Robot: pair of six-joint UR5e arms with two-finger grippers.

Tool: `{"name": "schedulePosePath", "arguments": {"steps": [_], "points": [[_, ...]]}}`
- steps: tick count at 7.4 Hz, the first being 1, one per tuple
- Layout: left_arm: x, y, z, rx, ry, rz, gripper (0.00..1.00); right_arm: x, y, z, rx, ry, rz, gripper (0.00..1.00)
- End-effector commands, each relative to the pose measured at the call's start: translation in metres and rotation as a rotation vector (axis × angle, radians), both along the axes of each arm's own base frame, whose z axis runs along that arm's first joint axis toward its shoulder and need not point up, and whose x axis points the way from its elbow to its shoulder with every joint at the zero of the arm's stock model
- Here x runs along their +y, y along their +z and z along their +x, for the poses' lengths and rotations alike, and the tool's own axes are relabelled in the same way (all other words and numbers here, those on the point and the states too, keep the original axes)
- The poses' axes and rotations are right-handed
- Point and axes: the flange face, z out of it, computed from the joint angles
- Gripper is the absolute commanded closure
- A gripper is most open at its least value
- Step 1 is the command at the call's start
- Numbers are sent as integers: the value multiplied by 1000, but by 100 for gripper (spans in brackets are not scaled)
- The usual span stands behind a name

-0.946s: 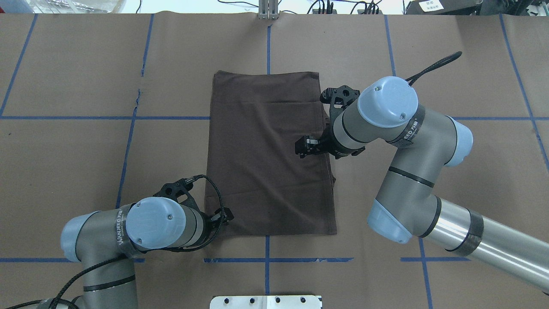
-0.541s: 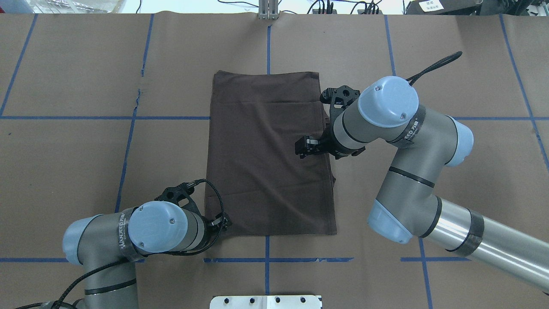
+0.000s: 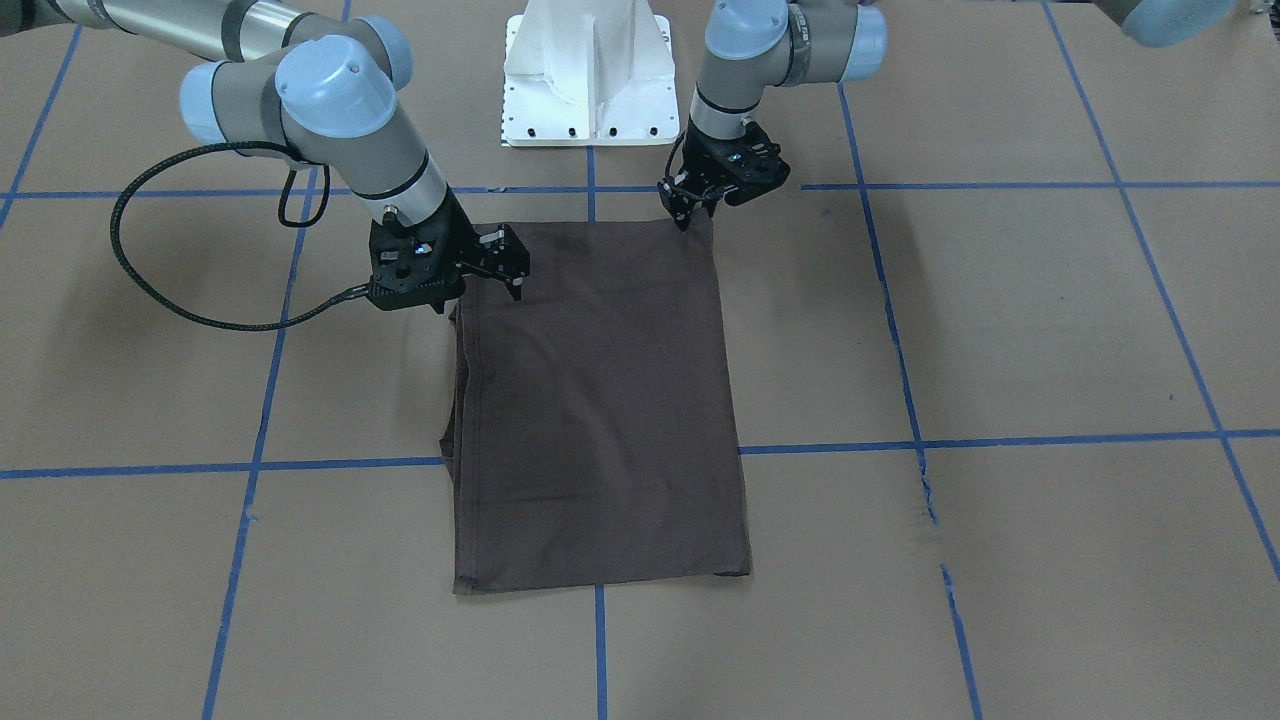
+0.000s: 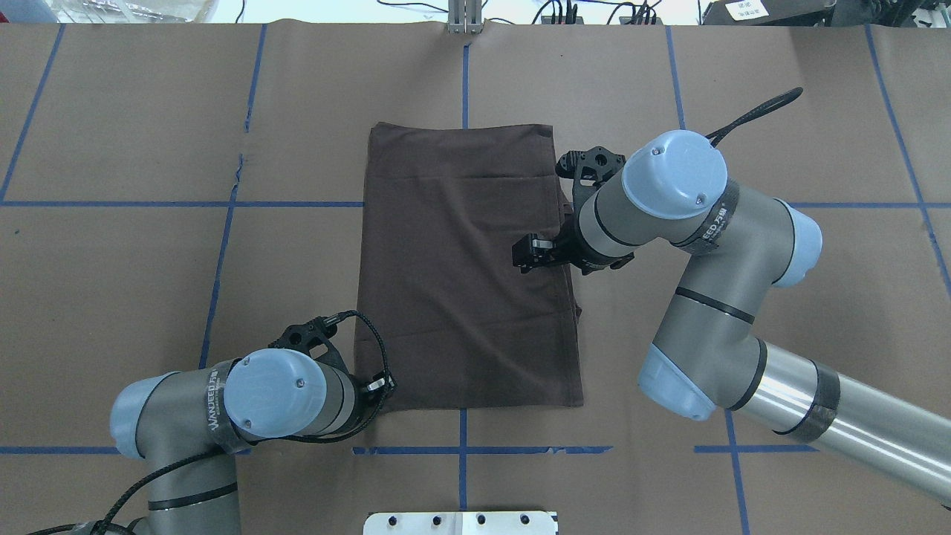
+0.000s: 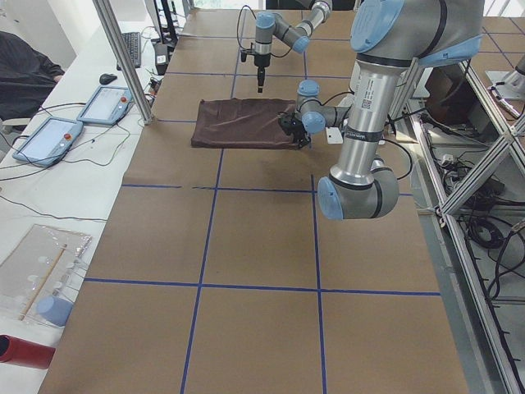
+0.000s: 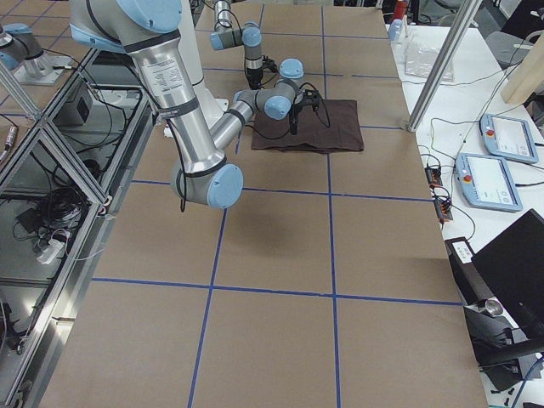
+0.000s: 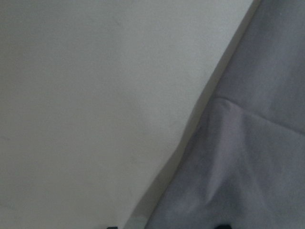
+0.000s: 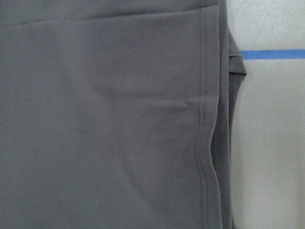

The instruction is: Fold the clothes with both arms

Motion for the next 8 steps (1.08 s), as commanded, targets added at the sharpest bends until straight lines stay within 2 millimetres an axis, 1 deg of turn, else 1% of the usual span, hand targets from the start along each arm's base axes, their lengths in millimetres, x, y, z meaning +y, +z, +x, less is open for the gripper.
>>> {"name": "schedulePosePath", "arguments": {"steps": [1, 2, 3, 4, 5, 6, 7, 8], "points": [[0, 0, -1, 0, 1, 1, 100, -1, 0, 1, 0, 2, 0, 0], [0, -4, -3, 9, 2, 4, 100, 0, 2, 1, 3, 2, -2, 0], [-1, -13, -10, 29, 3, 14, 100, 0, 3, 2, 3, 7, -4, 0], [-1, -24, -19, 52, 4, 26, 100, 4, 9, 4, -1, 38, -61, 0], [-1, -25, -19, 54, 6, 28, 100, 23, 16, 3, -12, 92, -167, 0], [-1, -25, -20, 55, 10, 34, 100, 55, 17, -6, -22, 136, -253, 0], [-2, -26, -20, 56, 10, 36, 100, 85, 14, -25, -25, 212, -318, 0], [-3, -26, -21, 56, 9, 37, 100, 120, 17, -52, -15, 282, -355, 0]]}}
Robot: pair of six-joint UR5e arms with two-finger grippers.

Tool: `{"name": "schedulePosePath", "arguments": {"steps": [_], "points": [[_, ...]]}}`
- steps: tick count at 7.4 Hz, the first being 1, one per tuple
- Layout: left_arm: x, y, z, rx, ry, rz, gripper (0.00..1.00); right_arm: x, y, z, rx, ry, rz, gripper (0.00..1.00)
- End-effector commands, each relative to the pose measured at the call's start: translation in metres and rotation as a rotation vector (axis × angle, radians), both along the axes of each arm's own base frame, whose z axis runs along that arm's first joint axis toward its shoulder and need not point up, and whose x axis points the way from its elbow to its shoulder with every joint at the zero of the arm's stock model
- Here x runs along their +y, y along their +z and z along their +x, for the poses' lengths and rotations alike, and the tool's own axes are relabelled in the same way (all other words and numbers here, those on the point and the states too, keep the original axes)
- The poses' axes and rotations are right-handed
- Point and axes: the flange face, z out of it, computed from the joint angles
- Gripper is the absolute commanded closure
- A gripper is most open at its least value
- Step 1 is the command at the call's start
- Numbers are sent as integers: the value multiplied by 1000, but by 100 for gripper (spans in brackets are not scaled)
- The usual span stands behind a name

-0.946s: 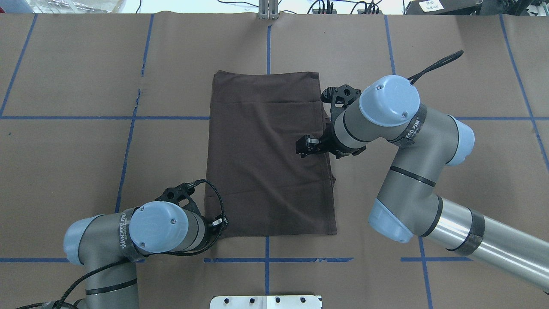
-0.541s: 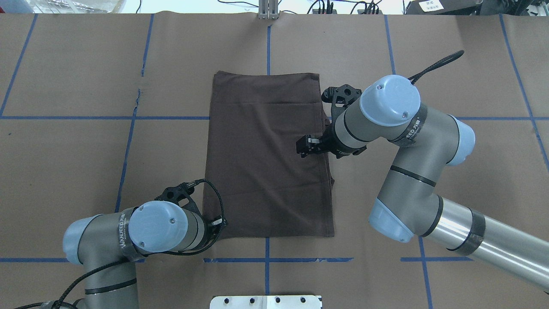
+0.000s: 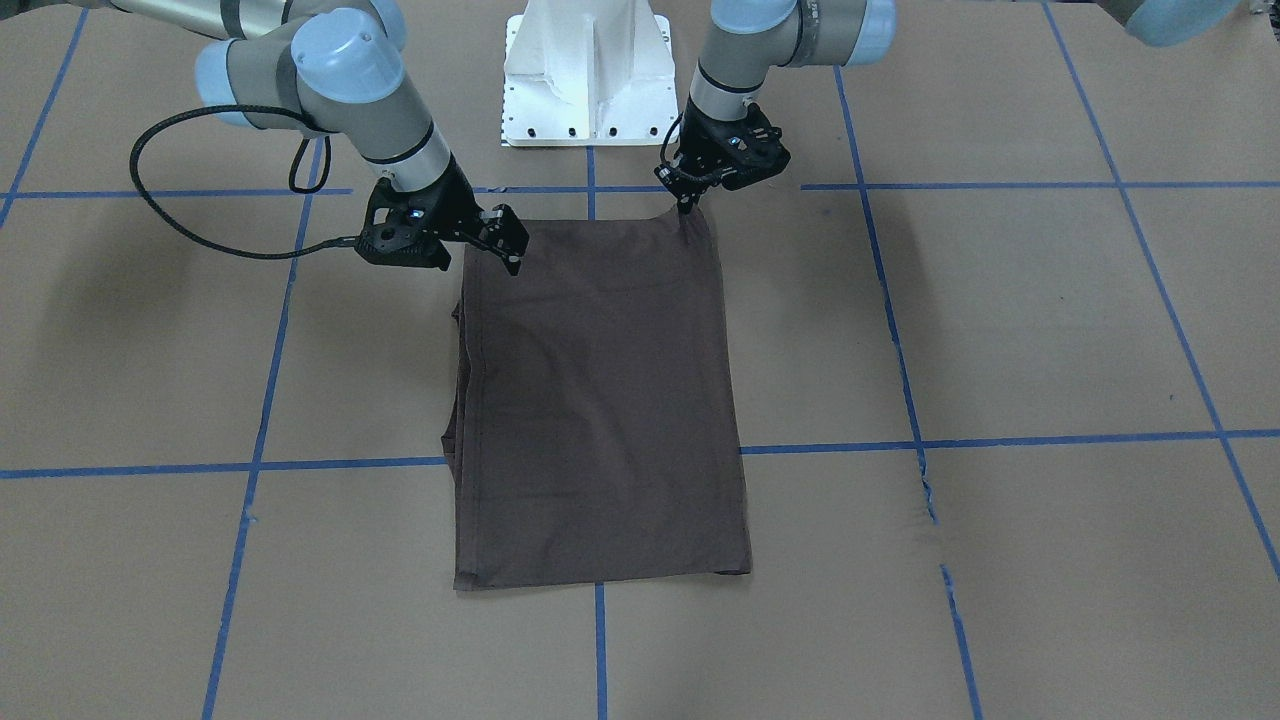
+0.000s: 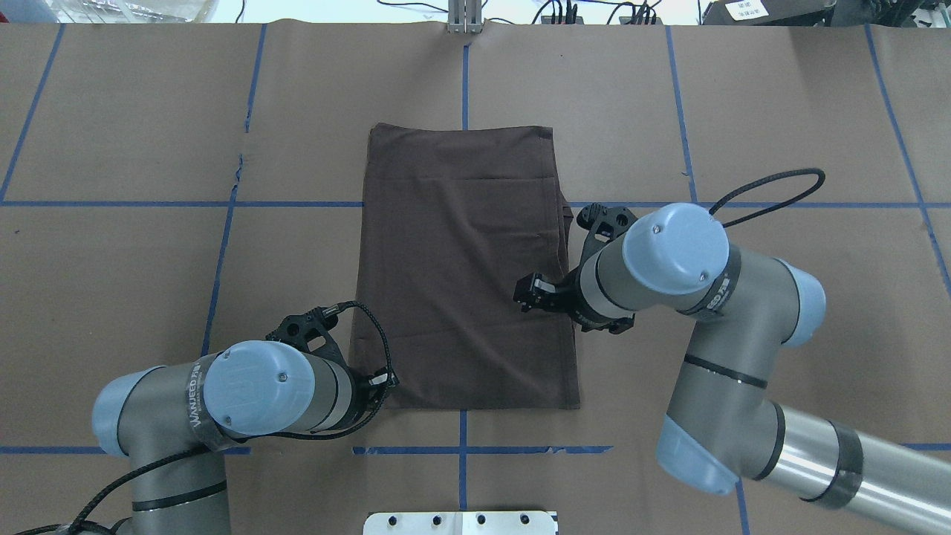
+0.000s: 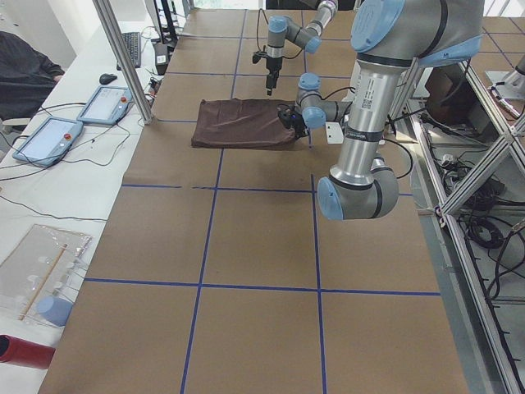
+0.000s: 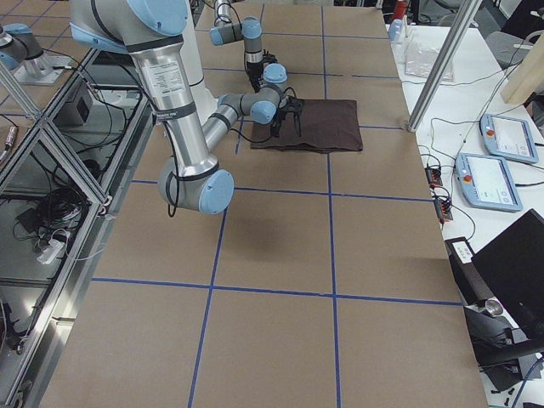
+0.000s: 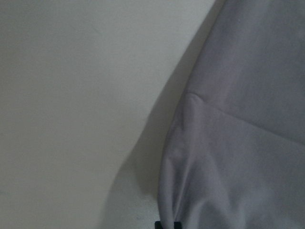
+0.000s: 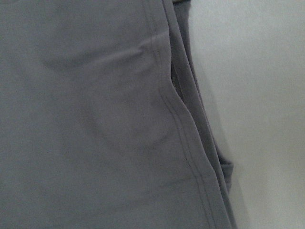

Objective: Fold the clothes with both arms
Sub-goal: 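Lower both grippers to the shirt's near corners and grasp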

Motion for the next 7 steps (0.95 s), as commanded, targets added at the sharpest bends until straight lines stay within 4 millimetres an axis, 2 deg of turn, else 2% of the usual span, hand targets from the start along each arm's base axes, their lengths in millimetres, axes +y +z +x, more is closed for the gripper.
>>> {"name": "schedulePosePath", "arguments": {"steps": [1, 2, 3, 4, 6, 7], "points": [[-1, 0, 0, 0, 1, 3, 100, 73, 7, -49, 33, 127, -68, 0], [-2, 0, -1, 0, 0, 5, 100, 91, 18, -58, 73, 142, -77, 0], [-4, 0, -2, 0, -3, 5, 100, 99, 18, -65, 145, 132, -92, 0], [-5, -1, -3, 1, -6, 5, 100, 99, 10, -69, 162, 131, -95, 0], [-7, -1, -4, 1, -9, 5, 100, 98, 10, -70, 167, 131, -98, 0], [-7, -1, -4, 1, -10, 4, 100, 87, 6, -66, 160, 145, -97, 0]]}}
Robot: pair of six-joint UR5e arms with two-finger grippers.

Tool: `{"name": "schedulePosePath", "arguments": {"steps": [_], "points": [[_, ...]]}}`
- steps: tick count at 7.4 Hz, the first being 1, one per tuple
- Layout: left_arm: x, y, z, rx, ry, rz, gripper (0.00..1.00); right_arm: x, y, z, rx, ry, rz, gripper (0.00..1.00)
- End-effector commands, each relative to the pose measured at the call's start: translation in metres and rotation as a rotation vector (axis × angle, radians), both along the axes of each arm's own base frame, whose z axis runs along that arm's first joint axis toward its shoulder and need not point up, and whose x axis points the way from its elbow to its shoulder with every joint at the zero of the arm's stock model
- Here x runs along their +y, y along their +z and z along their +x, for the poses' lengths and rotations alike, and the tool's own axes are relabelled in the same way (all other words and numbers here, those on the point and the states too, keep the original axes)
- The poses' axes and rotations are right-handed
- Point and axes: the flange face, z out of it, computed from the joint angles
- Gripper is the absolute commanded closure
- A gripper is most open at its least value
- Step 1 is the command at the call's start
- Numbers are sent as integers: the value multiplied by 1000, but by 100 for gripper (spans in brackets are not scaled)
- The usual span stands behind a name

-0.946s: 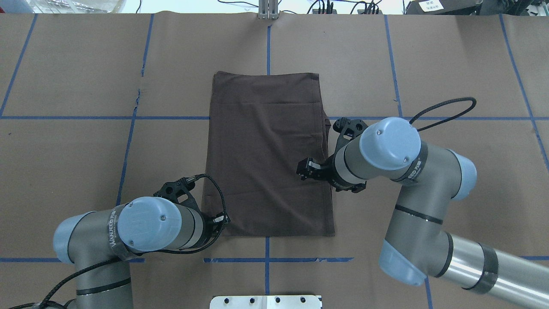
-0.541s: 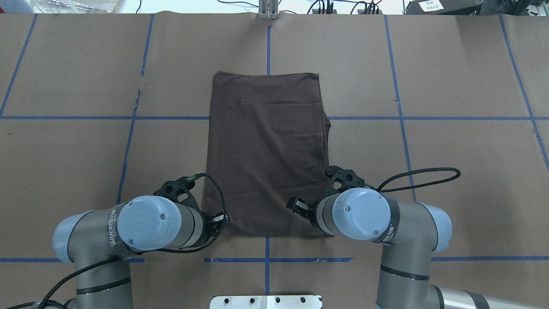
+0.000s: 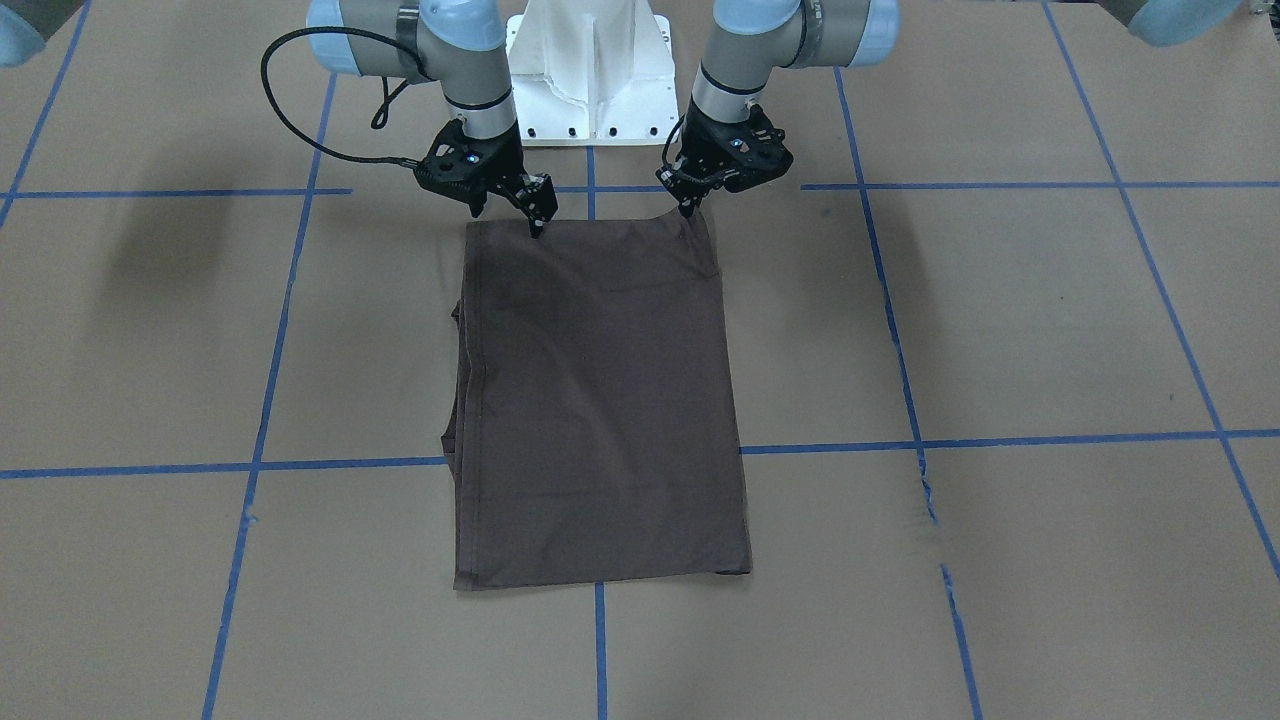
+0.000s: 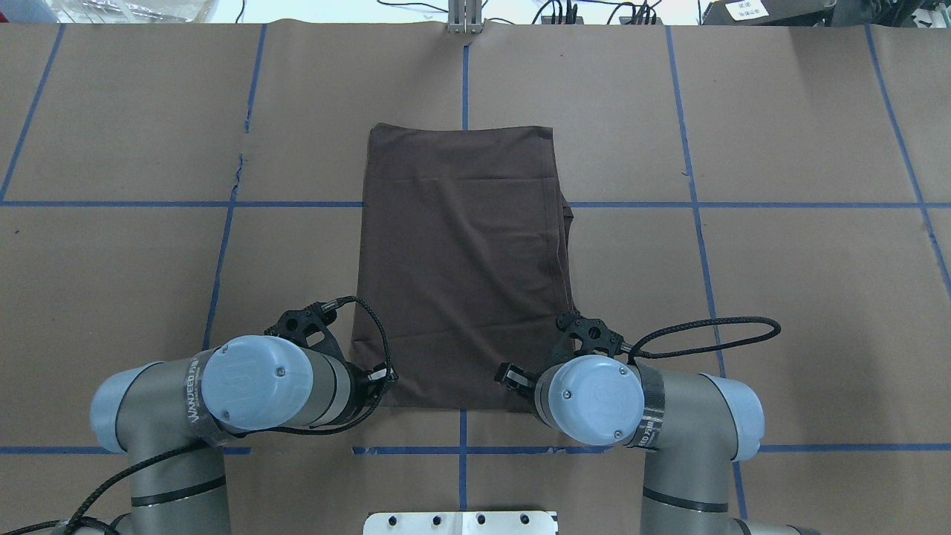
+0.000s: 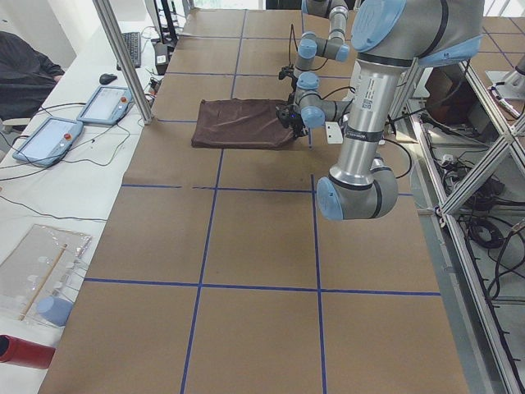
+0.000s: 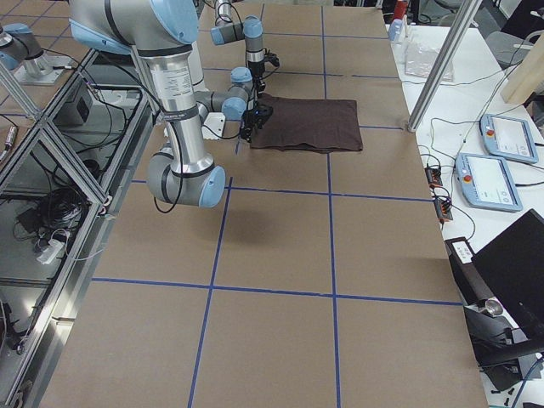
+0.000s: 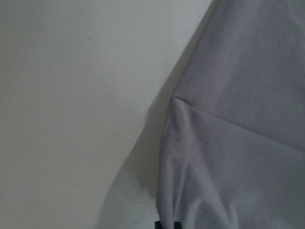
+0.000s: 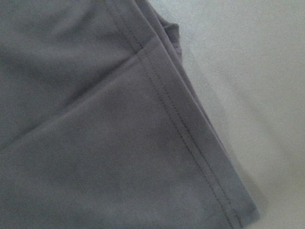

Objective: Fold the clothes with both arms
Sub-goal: 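Lower both grippers to the shirt's near corners and grasp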

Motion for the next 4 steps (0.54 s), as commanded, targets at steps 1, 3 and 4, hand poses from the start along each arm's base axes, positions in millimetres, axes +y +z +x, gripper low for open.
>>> {"name": "schedulePosePath", "arguments": {"steps": [1, 3, 4], "points": [[-1, 0, -1, 0, -4, 1, 100, -17, -10, 4, 4, 23, -3, 0], [-2, 0, -1, 0, -4, 1, 100, -20, -11, 1, 37, 25, -10, 0], [-2, 0, -1, 0, -5, 0, 100, -20, -5, -3, 52, 25, -15, 0]]}}
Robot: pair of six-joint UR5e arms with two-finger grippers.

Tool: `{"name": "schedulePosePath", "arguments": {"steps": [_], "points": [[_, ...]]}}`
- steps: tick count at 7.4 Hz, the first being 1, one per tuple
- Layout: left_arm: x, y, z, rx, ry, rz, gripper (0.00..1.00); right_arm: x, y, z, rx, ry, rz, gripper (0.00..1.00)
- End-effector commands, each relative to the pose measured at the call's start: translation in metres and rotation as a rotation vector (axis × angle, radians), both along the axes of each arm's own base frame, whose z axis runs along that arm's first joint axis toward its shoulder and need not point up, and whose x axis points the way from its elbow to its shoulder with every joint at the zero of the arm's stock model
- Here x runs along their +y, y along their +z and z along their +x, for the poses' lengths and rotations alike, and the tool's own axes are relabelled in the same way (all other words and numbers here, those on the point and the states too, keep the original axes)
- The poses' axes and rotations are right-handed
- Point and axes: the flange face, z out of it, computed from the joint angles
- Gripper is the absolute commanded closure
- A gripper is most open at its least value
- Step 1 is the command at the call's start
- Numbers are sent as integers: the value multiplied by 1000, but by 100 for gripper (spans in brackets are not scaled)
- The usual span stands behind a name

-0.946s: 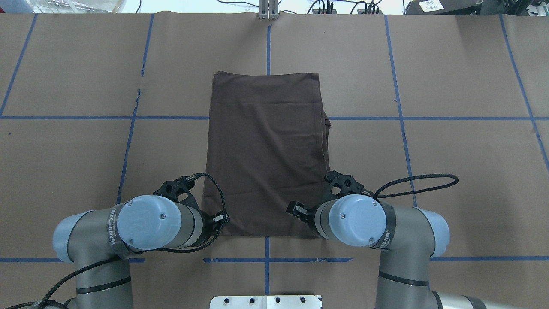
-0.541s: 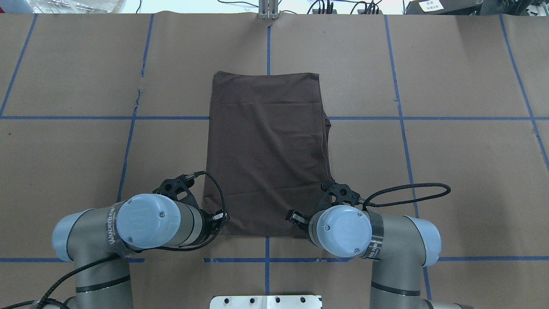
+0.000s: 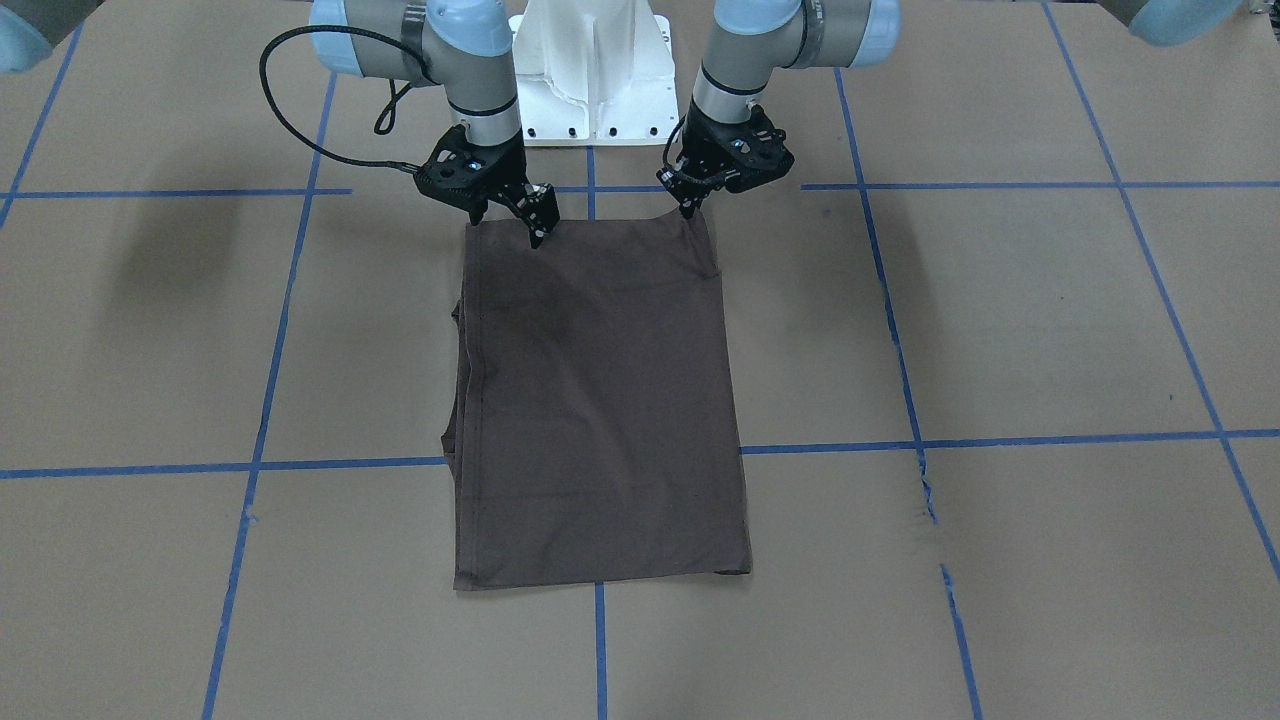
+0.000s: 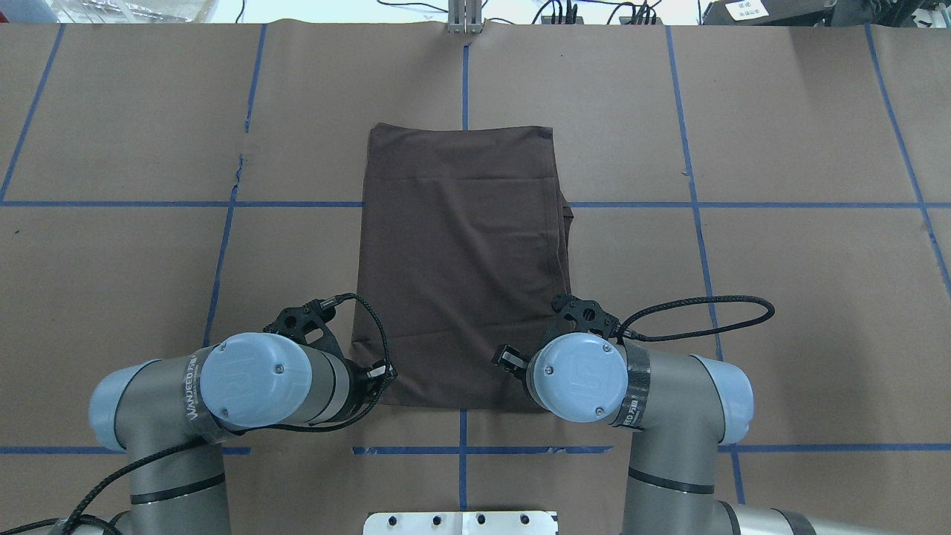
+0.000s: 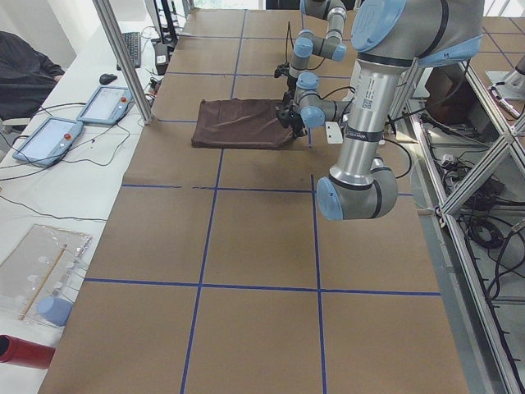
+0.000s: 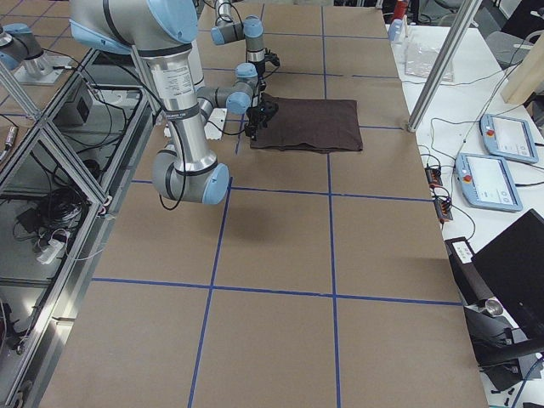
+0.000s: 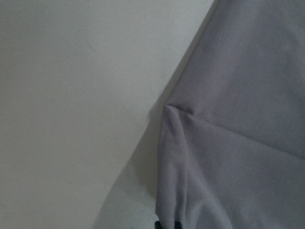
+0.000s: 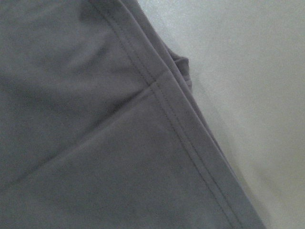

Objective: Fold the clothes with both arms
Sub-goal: 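Lower both grippers to the shirt's near corners and grasp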

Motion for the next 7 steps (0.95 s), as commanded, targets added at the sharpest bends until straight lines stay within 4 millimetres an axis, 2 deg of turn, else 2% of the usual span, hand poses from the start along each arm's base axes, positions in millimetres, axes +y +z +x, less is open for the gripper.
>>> {"name": "schedulePosePath", "arguments": {"steps": [1, 7], "points": [[0, 0, 0, 0, -1, -1, 100, -1, 13, -8, 32, -1, -9, 0], [-9, -1, -6, 3, -17, 1, 100, 8, 21, -13, 43, -19, -11, 0]]}}
